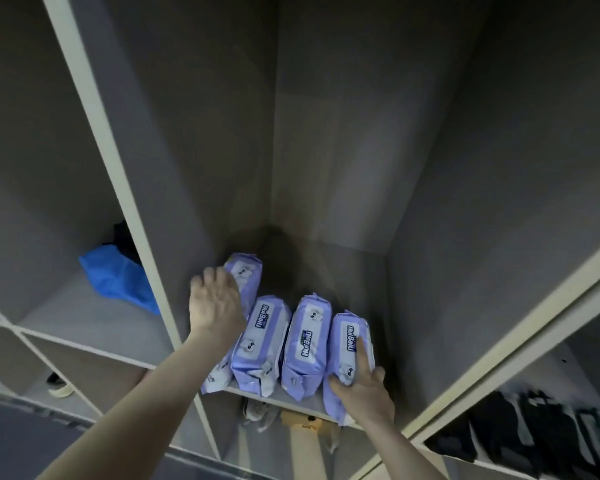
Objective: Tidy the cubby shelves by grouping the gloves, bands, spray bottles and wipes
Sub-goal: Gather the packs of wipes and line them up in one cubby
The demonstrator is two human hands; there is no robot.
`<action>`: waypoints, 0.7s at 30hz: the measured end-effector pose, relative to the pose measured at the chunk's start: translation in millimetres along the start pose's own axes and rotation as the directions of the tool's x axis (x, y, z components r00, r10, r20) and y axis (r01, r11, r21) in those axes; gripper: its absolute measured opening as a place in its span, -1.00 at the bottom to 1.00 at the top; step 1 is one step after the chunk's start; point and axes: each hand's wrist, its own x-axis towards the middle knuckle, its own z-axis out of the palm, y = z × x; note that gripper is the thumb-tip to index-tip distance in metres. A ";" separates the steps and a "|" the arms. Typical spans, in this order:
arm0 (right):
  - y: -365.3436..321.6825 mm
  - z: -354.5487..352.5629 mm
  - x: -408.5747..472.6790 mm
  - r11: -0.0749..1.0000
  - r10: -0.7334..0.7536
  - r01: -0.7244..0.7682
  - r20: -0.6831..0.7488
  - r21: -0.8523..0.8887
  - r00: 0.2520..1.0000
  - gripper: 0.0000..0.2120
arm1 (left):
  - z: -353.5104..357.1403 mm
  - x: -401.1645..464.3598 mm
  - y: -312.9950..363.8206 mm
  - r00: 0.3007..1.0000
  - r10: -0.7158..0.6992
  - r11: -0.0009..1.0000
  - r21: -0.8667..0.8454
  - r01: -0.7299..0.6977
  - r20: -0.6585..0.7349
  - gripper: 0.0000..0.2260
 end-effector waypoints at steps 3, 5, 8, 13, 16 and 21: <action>-2.1 -4.0 -0.4 1.000 0.003 -0.003 0.032 -0.003 0.999 -0.14 | -1.0 -6.7 1.2 0.997 0.036 0.997 0.073 -0.032 -0.063 -0.63; -5.6 -10.6 -3.8 1.000 -0.002 0.001 0.062 0.005 0.998 -0.12 | -6.2 -7.7 2.7 1.000 0.017 0.998 0.065 -0.017 -0.003 -0.64; -16.1 -28.7 -11.7 0.995 -0.094 0.094 0.005 0.032 0.996 -0.02 | -24.6 -4.3 2.7 0.999 -0.007 0.999 -0.051 0.009 0.036 -0.47; -48.5 -73.8 -32.6 0.951 -0.274 0.277 -0.039 0.137 0.961 0.00 | -59.6 -24.7 1.0 0.994 0.100 0.818 -0.564 -0.112 -0.054 -0.26; -61.5 -98.0 -53.3 0.936 -0.315 0.315 -0.020 0.158 0.949 -0.03 | -69.9 -52.8 0.6 0.993 0.115 0.769 -0.629 -0.113 -0.038 -0.33; -49.5 -122.1 -108.7 0.908 -0.351 0.369 -0.121 0.200 0.929 -0.09 | -81.1 -100.2 15.4 0.976 0.202 0.632 -0.752 -0.190 -0.078 -0.36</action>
